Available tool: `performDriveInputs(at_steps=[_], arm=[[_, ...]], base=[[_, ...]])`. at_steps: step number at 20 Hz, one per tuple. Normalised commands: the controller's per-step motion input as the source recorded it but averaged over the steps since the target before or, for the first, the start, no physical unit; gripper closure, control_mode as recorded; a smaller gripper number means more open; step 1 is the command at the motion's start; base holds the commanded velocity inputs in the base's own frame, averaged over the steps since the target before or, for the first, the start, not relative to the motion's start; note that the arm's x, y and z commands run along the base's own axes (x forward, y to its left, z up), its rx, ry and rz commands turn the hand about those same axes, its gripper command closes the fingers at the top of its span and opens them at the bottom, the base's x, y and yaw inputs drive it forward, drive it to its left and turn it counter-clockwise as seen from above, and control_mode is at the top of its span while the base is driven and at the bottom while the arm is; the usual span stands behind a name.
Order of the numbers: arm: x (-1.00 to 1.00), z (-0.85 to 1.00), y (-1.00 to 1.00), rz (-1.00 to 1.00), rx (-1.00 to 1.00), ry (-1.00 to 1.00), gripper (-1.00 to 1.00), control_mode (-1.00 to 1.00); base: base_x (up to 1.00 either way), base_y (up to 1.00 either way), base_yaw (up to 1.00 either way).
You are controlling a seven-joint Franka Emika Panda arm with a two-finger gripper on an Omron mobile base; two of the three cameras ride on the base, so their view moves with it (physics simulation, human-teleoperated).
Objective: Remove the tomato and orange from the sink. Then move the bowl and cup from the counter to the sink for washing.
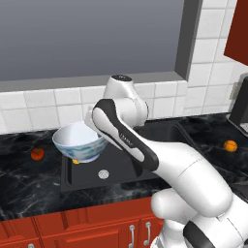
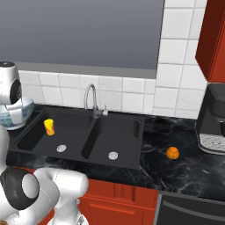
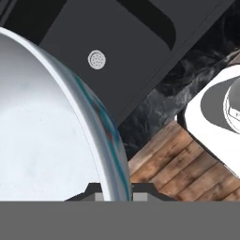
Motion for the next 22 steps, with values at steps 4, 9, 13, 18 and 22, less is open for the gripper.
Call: performDriveInputs(at_steps=[4, 9, 13, 18, 22], arm=[[-0.1, 0.02, -0.45, -0.11, 0.0, 0.0, 1.0, -1.0], [-0.09, 0.01, -0.42, -0.12, -0.01, 0.0, 1.0, -1.0], [-0.04, 0.0, -0.36, -0.12, -0.05, 0.0, 1.0, -1.0], [0.0, 0.0, -0.28, -0.11, -0.06, 0.0, 1.0, -1.0], [0.0, 0.0, -0.23, -0.11, -0.03, 0.0, 1.0, -1.0]], base=[[0.0, 0.0, 0.0], [0.0, 0.0, 0.0], [0.0, 0.0, 0.0], [0.0, 0.0, 0.0], [0.0, 0.0, 0.0]])
